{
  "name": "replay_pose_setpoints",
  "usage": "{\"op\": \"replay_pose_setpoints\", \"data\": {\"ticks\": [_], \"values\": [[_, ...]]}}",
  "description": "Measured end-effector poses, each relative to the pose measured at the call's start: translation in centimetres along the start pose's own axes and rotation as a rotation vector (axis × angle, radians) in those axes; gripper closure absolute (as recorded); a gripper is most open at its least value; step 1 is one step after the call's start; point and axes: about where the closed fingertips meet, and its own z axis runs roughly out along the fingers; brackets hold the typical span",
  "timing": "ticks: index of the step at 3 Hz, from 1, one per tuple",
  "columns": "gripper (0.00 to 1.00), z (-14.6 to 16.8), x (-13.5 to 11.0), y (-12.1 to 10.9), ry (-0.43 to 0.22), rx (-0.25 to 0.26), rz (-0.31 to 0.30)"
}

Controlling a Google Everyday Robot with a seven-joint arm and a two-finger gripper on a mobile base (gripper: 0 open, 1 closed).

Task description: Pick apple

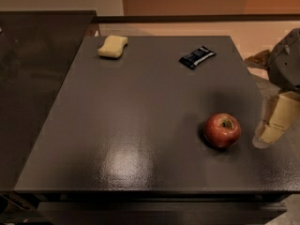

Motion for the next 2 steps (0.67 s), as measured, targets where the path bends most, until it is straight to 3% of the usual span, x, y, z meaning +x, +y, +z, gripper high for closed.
{"op": "replay_pose_setpoints", "data": {"ticks": [2], "values": [[0.00, 3.1, 0.0, 2.0, -0.112, -0.055, -0.045]]}}
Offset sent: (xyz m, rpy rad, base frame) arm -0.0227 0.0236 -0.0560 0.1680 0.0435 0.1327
